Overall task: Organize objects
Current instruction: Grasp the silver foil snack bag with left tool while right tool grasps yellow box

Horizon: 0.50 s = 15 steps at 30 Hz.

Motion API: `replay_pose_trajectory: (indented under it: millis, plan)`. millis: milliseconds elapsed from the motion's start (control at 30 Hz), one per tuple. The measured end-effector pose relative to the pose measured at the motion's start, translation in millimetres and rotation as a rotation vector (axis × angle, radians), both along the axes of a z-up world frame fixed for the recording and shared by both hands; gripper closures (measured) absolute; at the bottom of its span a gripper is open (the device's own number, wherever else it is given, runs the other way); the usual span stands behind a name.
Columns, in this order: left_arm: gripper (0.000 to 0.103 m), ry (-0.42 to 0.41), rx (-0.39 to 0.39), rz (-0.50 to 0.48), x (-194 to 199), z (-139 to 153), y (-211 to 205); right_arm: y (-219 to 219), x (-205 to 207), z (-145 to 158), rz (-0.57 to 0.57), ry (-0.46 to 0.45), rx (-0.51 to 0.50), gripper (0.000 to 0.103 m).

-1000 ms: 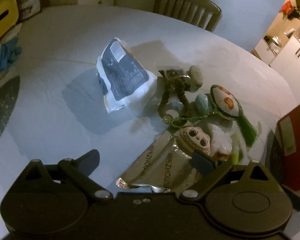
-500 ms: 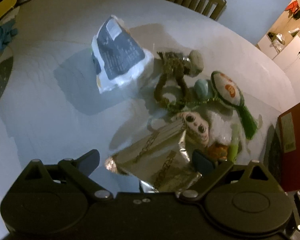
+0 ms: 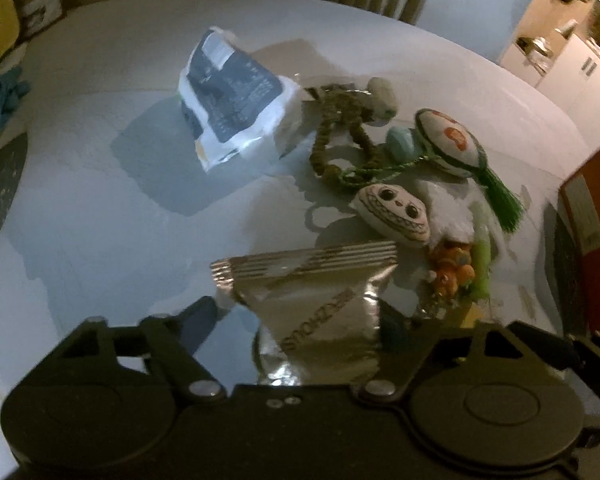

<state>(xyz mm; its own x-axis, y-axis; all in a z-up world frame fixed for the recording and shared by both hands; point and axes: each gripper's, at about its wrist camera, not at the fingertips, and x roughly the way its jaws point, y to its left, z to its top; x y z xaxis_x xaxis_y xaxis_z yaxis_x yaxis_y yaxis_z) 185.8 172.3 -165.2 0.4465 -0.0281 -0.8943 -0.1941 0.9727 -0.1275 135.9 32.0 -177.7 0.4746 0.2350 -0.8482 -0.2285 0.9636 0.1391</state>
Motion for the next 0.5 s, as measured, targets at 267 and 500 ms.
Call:
replay_pose_trajectory:
  millis: [267, 500]
  plan:
    - [0.043, -0.01, -0.027, -0.007, -7, 3, 3, -1, 1, -4, -0.028, 0.083, 0.039, 0.036]
    - [0.046, -0.032, -0.078, -0.028, -15, 4, 0, -1, -1, -7, -0.041, 0.128, 0.065, 0.058]
